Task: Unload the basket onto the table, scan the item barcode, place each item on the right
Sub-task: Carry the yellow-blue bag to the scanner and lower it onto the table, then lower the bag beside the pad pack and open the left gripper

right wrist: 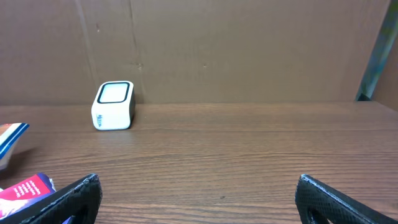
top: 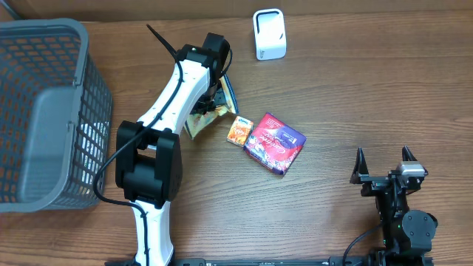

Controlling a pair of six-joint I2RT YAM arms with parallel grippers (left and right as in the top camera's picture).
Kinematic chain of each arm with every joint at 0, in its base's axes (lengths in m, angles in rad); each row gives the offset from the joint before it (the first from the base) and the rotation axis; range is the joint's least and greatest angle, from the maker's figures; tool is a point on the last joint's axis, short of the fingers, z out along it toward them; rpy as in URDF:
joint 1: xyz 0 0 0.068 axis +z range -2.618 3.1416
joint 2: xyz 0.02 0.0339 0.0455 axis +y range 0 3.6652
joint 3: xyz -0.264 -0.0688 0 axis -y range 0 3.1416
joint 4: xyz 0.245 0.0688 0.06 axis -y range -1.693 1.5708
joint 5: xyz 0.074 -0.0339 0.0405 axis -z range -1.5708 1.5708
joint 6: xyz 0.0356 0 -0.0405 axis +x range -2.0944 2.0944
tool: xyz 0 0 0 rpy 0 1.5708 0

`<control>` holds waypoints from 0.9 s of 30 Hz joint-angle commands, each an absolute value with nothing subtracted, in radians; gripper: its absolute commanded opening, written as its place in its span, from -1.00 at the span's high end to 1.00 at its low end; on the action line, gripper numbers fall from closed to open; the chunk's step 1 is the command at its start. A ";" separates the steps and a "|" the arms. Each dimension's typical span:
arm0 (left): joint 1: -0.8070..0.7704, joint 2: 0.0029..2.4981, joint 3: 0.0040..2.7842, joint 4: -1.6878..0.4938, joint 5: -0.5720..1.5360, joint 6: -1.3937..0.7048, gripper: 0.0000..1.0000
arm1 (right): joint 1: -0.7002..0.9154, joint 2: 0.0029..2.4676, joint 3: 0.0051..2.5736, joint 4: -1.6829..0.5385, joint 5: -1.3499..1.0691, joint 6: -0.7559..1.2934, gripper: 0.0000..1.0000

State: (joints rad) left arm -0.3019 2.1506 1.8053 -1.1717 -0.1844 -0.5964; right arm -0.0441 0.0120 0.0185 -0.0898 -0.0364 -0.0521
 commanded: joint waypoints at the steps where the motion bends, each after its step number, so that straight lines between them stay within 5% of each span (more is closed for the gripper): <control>1: -0.322 2.155 1.814 -1.174 -0.094 -0.679 0.92 | -0.045 0.003 0.008 -0.084 -0.030 -0.050 -1.00; 18: -0.331 2.155 1.745 -1.164 -0.247 -0.820 0.92 | -0.045 0.003 0.008 -0.083 -0.030 -0.050 -1.00; 27: -0.322 2.155 1.628 -1.098 0.048 -0.820 0.92 | -0.045 0.003 0.008 -0.084 -0.030 -0.050 -1.00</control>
State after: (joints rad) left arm -0.3073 2.1506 1.6714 -1.1095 -0.0967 -0.8021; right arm -0.0444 0.0120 0.0185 -0.0898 -0.0364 -0.0521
